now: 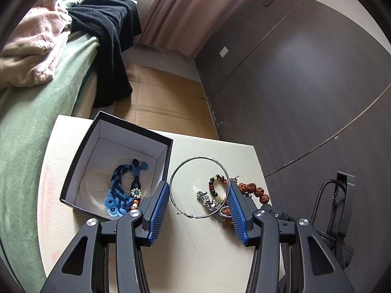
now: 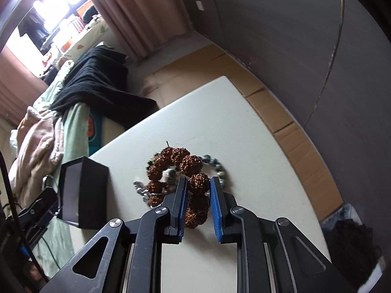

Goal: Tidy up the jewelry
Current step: 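Close the right gripper on the rudraksha bracelet and lift it, then carry the rudraksha bracelet over the black box and open the right gripper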

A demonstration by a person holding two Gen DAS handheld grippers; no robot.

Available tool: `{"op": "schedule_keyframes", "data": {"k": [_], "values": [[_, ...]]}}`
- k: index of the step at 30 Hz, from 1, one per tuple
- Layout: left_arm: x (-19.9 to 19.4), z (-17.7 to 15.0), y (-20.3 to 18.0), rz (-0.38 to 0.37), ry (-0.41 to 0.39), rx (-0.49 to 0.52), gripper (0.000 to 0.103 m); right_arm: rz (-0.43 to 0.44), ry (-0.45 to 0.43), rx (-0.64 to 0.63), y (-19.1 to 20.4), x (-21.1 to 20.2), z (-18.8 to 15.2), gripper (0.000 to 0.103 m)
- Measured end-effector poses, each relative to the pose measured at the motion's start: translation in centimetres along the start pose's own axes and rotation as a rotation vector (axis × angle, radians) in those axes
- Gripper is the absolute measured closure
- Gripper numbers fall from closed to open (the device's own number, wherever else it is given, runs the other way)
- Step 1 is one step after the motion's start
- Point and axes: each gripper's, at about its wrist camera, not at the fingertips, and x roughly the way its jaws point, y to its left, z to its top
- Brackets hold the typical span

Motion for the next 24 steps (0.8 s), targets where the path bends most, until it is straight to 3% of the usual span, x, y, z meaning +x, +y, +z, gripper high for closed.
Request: {"op": "schedule_keyframes", "data": {"k": [2, 6, 10, 18, 24], "values": [[-0.2, 0.1, 0.1, -0.003, -0.005, -0.003, 0.053, 0.042, 0.007, 0.018, -0.2, 0.0, 0.1, 0.083], [-1.0, 0.2, 0.4, -0.006, -0.022, -0.008, 0.053, 0.260, -0.013, 0.012, 0.9, -1.6, 0.0, 0.083], [-1.9, 0.4, 1.0, -0.009, -0.035, -0.022, 0.053, 0.395, -0.031, -0.030, 3.2, -3.1, -0.5, 0.083], [-4.8, 1.1, 3.1, -0.011, -0.095, -0.067, 0.053, 0.561, -0.001, -0.053, 6.2, -3.5, -1.8, 0.083], [-6.7, 1.8, 4.8, -0.014, -0.136, -0.108, 0.053, 0.654, -0.035, -0.071, 8.1, -4.9, -1.8, 0.083]]}}
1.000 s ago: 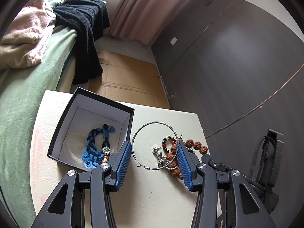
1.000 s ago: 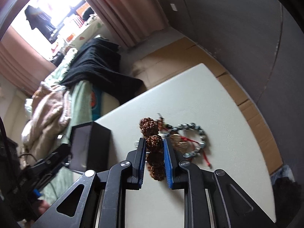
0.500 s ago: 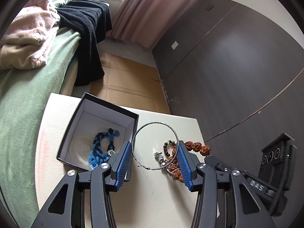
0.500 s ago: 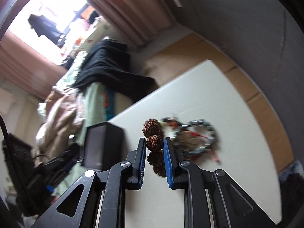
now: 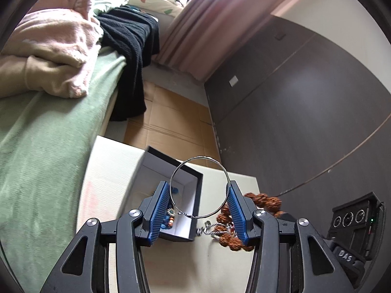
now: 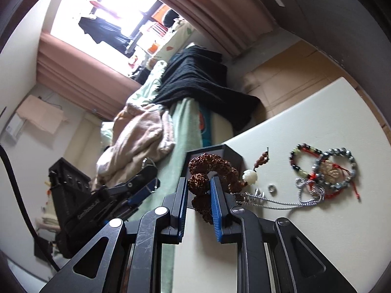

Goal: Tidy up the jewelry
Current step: 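Carry the rudraksha bracelet over the black box and open the right gripper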

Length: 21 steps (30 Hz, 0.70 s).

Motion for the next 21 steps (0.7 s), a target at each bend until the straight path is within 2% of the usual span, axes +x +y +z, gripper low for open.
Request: {"op": "schedule_keyframes", "data": {"k": [6, 16, 21], "values": [[-1.2, 0.6, 0.9, -0.007, -0.026, -0.029, 0.053, 0.073, -0.052, -0.019, 2.2, -0.8, 0.7, 0.083], [-1.9, 1.1, 2.1, -0.007, -0.037, -0.050, 0.053, 0.139, -0.169, -0.086, 6.4, -3.6, 1.9, 0.083], [-2.1, 1.2, 2.4, -0.007, -0.041, -0.057, 0.053, 0.163, -0.175, -0.096, 7.5, -3.1, 2.1, 0.083]]}}
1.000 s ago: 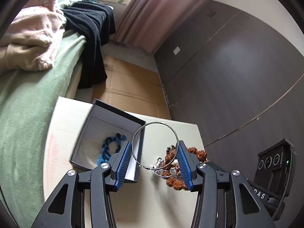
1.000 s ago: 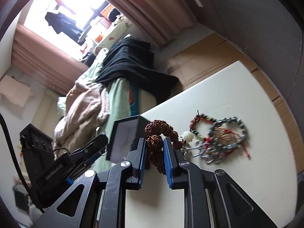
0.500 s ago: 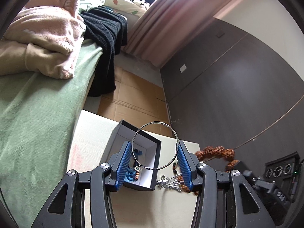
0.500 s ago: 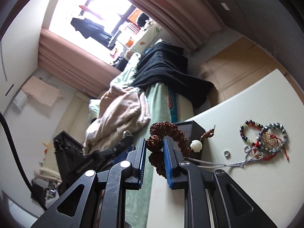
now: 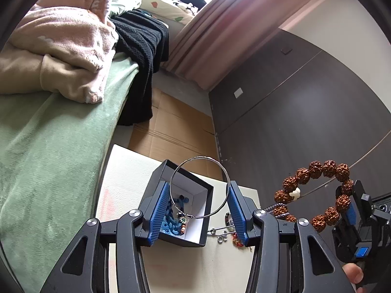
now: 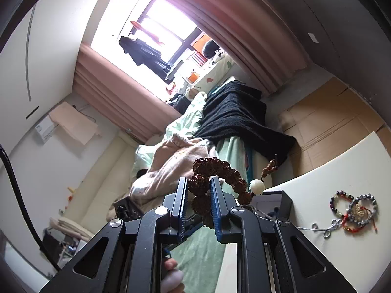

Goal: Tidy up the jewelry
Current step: 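Carry the rudraksha bracelet over the black box and open the right gripper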

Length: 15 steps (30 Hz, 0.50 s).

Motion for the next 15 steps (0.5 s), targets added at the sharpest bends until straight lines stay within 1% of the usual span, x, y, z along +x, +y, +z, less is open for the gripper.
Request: {"op": "schedule_keyframes", "data": {"k": [4, 7, 11, 12, 13, 14, 15], "values": [[-0.2, 0.1, 0.3, 0.003, -0.004, -0.011, 0.053, 0.002, 0.012, -0.012, 0.6, 0.9, 0.2, 0.083], [0.2, 0.0, 0.4, 0.011, 0.009, -0.013, 0.053, 0.014, 0.001, -0.030, 1.2, 1.1, 0.6, 0.083], [0.9, -0.2, 0.1, -0.009, 0.023, -0.005, 0.053, 0.023, -0.016, -0.058, 2.1, 1.6, 1.2, 0.083], [1.1, -0.3, -0.1, -0.010, 0.027, 0.001, 0.052, 0.022, -0.013, -0.060, 2.1, 1.9, 1.1, 0.083], [1.4, -0.3, -0.3, -0.006, 0.040, 0.006, 0.048, 0.018, -0.008, -0.057, 2.0, 2.1, 1.0, 0.083], [1.7, -0.3, -0.4, -0.004, 0.053, 0.007, 0.038, 0.012, -0.001, -0.051, 1.8, 2.4, 0.9, 0.083], [2.0, -0.3, -0.4, -0.001, 0.066, 0.002, 0.033, 0.004, 0.009, -0.042, 1.4, 2.8, 0.8, 0.083]]}}
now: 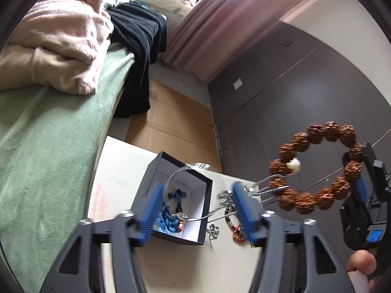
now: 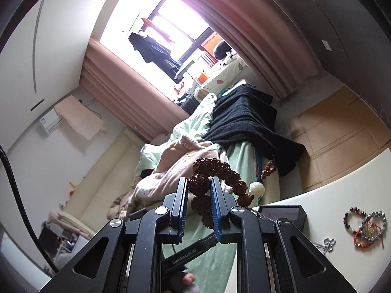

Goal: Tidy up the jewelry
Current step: 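Carry the rudraksha bracelet over the black box and open the right gripper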

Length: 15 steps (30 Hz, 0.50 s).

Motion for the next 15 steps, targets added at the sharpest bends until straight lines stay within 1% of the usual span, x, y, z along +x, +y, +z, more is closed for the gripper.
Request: {"op": "schedule_keyframes", "data": {"k": [1, 5, 10, 12, 14, 15], "values": [[0.1, 0.0, 0.1, 0.000, 0.000, -0.006, 0.028, -0.008, 0.010, 0.008, -0.4, 0.4, -0.2, 0.083], [-0.3, 0.3, 1.1, 0.007, -0.014, -0.046, 0.028, -0.031, 0.040, 0.028, -1.3, 1.5, -0.6, 0.083], [-1.6, 0.8, 2.8, 0.030, -0.054, -0.100, 0.028, -0.050, 0.089, 0.058, -2.8, 3.3, -1.5, 0.083], [-1.8, 1.0, 3.1, 0.028, -0.056, -0.108, 0.028, -0.076, 0.132, 0.076, -3.5, 4.4, -2.2, 0.083], [-1.9, 1.1, 3.2, 0.032, -0.059, -0.109, 0.028, -0.093, 0.197, 0.089, -4.1, 5.6, -2.8, 0.079], [-1.9, 1.1, 3.2, 0.034, -0.059, -0.106, 0.028, -0.096, 0.239, 0.099, -4.3, 6.2, -3.0, 0.076]]}}
